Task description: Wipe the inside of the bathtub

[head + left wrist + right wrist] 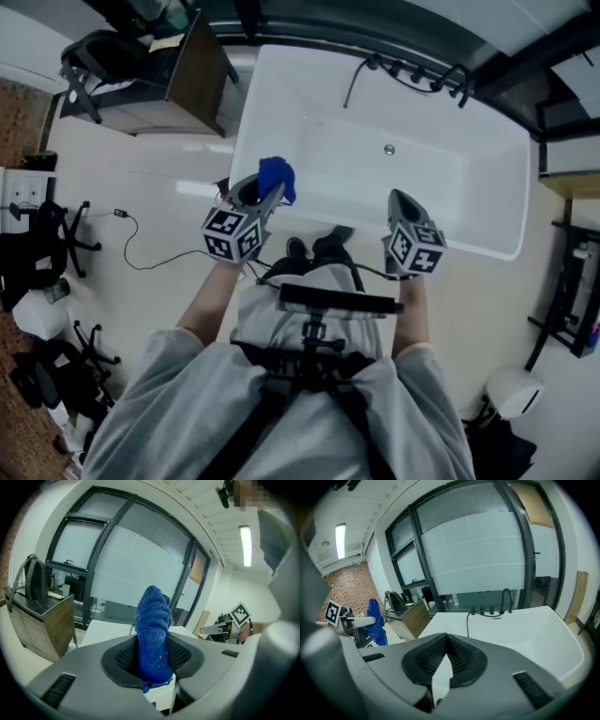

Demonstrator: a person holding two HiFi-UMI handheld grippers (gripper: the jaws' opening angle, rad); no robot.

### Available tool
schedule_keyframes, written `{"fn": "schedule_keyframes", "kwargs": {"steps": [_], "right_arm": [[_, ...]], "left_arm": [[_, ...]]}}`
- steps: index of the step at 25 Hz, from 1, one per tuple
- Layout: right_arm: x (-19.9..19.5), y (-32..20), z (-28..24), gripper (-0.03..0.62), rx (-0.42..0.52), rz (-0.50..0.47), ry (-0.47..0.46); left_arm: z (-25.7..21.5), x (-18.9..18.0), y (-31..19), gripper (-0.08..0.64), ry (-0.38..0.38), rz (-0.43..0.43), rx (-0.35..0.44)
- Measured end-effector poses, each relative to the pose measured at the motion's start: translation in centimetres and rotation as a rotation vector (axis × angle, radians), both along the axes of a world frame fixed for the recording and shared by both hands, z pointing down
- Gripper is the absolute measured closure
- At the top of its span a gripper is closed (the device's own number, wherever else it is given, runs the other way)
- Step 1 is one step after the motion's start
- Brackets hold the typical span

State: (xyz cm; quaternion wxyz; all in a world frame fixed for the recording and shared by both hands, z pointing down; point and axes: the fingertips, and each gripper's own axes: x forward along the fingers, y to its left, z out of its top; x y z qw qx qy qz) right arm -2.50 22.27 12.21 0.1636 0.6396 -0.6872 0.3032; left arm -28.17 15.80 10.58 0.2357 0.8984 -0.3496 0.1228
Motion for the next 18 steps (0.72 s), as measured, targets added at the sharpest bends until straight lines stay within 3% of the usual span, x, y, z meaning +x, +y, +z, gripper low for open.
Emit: {"fn": "schedule_keyframes", "kwargs": {"steps": [11, 18], "right_arm": [[3.4, -6.5, 1.3, 0.583, 0.003, -0.08, -0.093], [2.6, -10.6, 2.3, 0.583, 0.034, -0.144, -0.182]], "left_arm": [[-1.3, 5.3, -4.9, 0.426, -0.055, -0.043, 0.011], [-4.5, 5.8, -8.2, 0.426, -0.159, -0.039, 0.101]]}}
